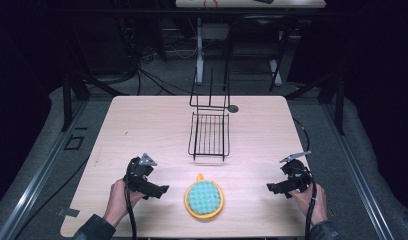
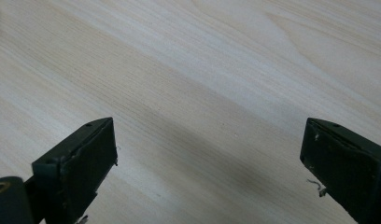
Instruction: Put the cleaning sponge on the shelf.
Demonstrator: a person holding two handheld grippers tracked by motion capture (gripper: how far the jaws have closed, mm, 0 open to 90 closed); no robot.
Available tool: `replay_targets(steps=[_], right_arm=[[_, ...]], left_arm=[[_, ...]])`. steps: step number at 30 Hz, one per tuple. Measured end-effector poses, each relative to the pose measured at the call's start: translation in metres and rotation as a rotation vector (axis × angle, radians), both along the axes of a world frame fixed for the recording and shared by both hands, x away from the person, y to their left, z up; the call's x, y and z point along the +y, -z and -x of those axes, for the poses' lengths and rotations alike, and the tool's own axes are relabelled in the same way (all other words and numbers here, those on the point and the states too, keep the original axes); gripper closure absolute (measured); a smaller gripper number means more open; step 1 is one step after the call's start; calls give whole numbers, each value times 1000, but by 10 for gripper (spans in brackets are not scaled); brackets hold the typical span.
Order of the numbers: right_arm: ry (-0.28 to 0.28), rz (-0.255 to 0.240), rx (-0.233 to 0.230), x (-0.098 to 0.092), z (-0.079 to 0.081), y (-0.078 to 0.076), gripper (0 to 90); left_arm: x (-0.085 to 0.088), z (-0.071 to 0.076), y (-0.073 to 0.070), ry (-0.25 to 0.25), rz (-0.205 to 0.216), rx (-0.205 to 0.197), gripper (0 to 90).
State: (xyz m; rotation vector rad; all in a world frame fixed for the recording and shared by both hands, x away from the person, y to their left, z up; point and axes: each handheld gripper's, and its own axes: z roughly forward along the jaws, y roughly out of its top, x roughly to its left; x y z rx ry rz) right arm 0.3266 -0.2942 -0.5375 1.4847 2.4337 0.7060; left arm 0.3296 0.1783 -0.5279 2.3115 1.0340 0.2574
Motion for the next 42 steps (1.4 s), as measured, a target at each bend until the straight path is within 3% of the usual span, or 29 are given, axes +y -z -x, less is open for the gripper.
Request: replay_targets(steps=[5, 15, 20, 24, 26, 28, 30, 33, 36, 38, 42], right_arm=[[-6, 3, 2, 0, 0, 1, 35], [-1, 4, 13, 0, 1, 2, 35], [-2, 6, 8, -1, 1, 2, 35], [0, 8, 7, -2, 1, 2, 35], [0, 6, 3, -1, 1, 1, 35], [1, 6, 2, -1, 1, 1, 34], [3, 1, 0, -2, 1, 1, 32], [7, -5, 8, -2, 1, 2, 32], [6, -5, 13, -3, 0, 2, 32], [6, -6, 12, -3, 1, 2, 33], [7, -6, 13, -2, 1, 1, 34]], left_arm=[[-12, 1, -6, 42, 38, -1, 2], [-42, -2, -10, 102, 50, -16, 4], [-53, -7, -9, 131, 52, -5, 25], [-62, -10, -10, 128, 56, -14, 9], [-69, -14, -7, 131, 84, 17, 10], [-72, -16, -5, 141, 87, 33, 19], [-81, -17, 2, 168, 96, 66, 58], [-88, -17, 6, 194, 91, 84, 161], [-93, -17, 10, 208, 87, 103, 196], [-95, -15, 14, 219, 76, 112, 324], [-96, -15, 18, 224, 68, 125, 495]])
